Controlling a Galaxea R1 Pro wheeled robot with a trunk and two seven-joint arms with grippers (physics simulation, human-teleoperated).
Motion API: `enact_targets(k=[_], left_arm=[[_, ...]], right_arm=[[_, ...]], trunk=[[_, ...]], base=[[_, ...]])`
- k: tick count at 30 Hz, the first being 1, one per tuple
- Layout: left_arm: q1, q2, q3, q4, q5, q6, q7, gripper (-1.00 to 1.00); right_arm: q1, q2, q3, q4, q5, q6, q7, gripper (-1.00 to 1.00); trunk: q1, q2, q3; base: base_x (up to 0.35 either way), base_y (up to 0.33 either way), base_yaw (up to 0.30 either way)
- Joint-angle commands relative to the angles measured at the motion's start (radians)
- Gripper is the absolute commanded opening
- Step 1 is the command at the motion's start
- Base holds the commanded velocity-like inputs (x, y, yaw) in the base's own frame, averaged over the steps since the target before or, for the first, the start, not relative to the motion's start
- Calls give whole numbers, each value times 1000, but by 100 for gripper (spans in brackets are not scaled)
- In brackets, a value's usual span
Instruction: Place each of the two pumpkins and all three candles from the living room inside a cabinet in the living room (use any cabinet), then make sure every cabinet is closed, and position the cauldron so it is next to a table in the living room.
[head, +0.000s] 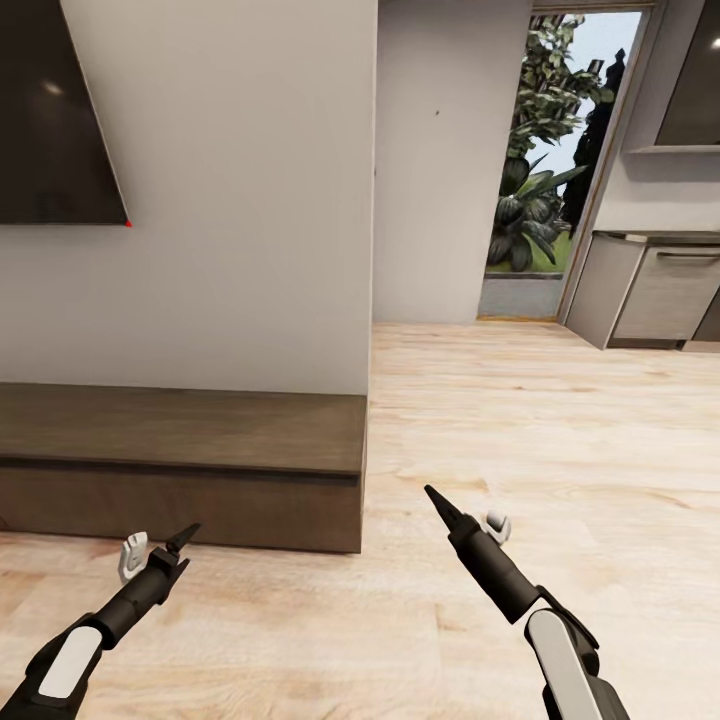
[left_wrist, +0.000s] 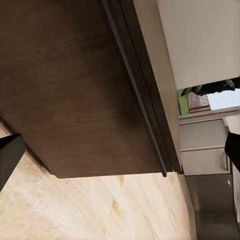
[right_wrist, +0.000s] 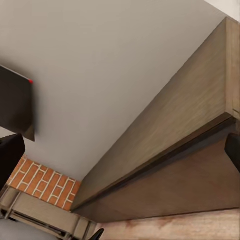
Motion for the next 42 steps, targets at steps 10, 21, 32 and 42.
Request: enact_targets(k=[10,21,32,42], left_arm=[[0,0,1,0,-1,-1,0,100],[0,-1,0,0,-3,-3,3,100],[0,-1,0,0,-6,-5,12,100],[0,0,-1,0,-3,-37,12,100]], right_arm=[[-1,2,-2,2,-1,2,-8,100],[-1,3,-2,11,-2,-2,-2,100],[-1,3,1,15,0,-3,-1,100],[-1,3,1,20,2,-3,-1,100]], trunk=[[0,0,0],[0,0,0],[0,0,0],[0,0,0]], base=[[0,0,0],[0,0,0],[0,-3,0],[98,-45,0]])
